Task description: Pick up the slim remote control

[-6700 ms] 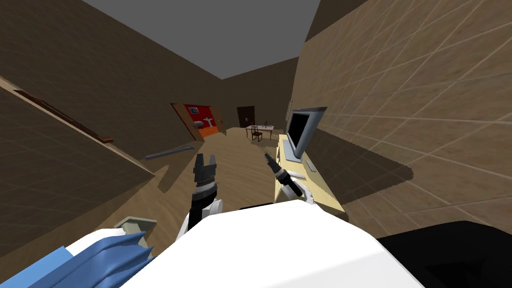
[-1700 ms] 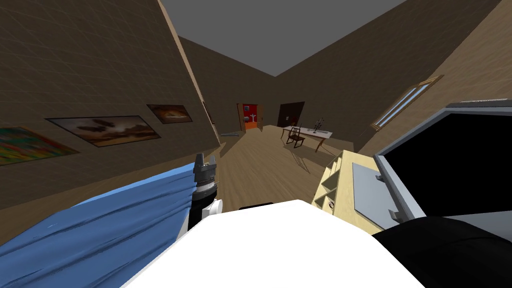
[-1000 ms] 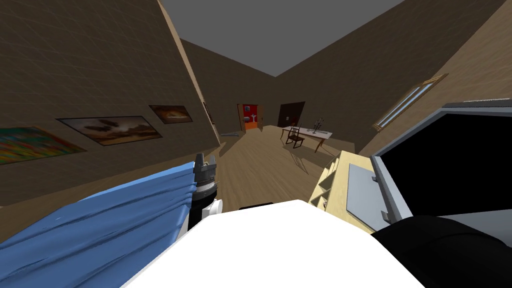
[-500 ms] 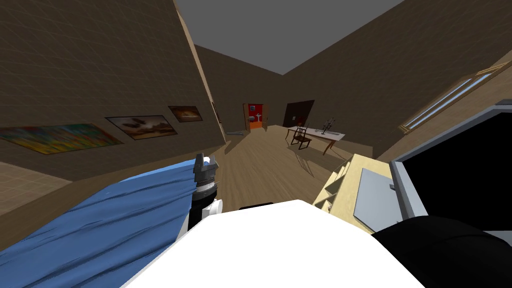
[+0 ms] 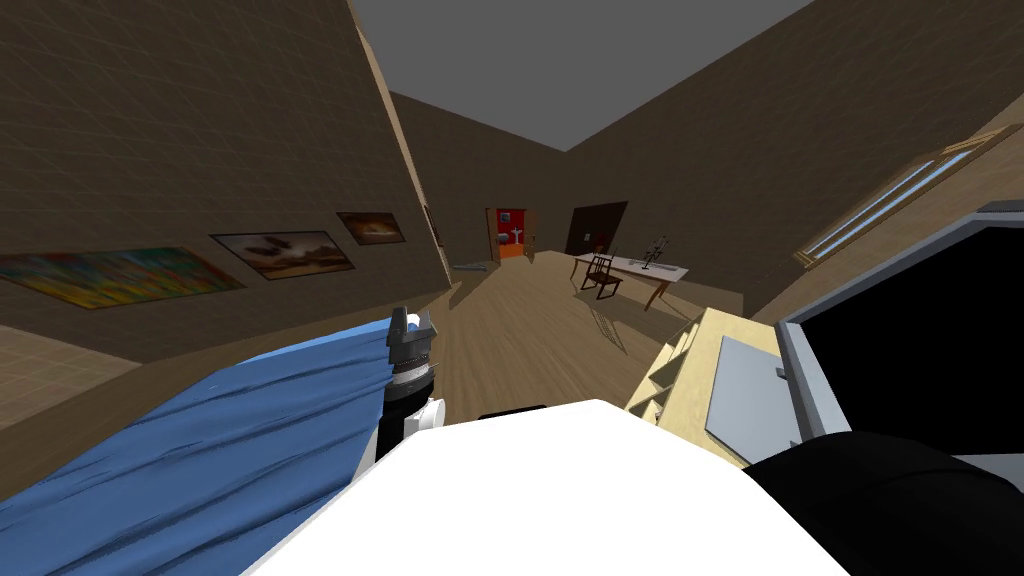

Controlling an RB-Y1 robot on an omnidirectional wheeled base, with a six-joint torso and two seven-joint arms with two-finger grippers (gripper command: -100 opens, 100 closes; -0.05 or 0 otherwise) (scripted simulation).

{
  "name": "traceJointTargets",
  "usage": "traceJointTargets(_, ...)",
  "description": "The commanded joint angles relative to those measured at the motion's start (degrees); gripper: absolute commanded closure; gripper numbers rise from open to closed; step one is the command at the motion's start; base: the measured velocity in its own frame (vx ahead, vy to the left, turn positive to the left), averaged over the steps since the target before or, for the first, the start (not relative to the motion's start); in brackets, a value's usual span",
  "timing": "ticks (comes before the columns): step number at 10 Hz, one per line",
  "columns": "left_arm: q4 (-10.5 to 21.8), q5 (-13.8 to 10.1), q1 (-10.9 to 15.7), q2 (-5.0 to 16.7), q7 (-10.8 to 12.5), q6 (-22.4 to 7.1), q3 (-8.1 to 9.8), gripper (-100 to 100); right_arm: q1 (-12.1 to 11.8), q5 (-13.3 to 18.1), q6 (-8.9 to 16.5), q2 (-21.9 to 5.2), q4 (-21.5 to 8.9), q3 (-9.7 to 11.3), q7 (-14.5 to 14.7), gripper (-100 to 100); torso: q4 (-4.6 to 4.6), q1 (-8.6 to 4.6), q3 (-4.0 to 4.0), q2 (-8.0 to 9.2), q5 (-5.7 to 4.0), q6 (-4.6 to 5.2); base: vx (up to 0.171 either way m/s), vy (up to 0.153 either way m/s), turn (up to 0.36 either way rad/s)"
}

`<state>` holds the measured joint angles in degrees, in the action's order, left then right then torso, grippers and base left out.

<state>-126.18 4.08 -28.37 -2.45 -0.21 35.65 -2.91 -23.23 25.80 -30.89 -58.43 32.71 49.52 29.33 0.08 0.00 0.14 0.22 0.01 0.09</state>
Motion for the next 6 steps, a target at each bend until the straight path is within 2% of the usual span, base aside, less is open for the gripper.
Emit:
traceJointTargets(1,0.0,0.0,0.0,0.0,0.0,0.0,0.0,0,0.0,0.0,0.0,0.0,0.0,0.0,0.0,0,0.0,0.0,0.0,0.0,0.0,0.0,0.0,0.0,0.0)
traceJointTargets(2,0.0,0.0,0.0,0.0,0.0,0.0,0.0,0,-0.6,-0.2,-0.3,-0.8,0.5,-0.5,1.1,100,0.0,0.0,0.0,0.0,0.0,0.0,0.031,-0.012,-0.157)
traceJointTargets(4,0.0,0.0,0.0,0.0,0.0,0.0,0.01,0,-1.8,-0.7,-1.4,-2.8,1.8,-1.5,3.7,100,-0.05,0.02,-0.1,-0.16,0.05,0.12,0.092,-0.001,-0.266)
traceJointTargets(5,0.0,0.0,0.0,0.0,0.0,0.0,0.01,0,-1.2,-0.5,-1.2,-1.7,0.7,-1.2,2.9,100,-0.08,0.07,-0.17,-0.29,0.06,0.13,0.052,0.007,-0.066)
traceJointTargets(6,0.0,0.0,0.0,0.0,0.0,0.0,0.0,0,-1.4,-0.5,-1.3,-1.9,0.7,-1.2,3.2,0,-0.05,0.07,-0.13,-0.21,0.03,0.0,0.006,0.002,0.009)
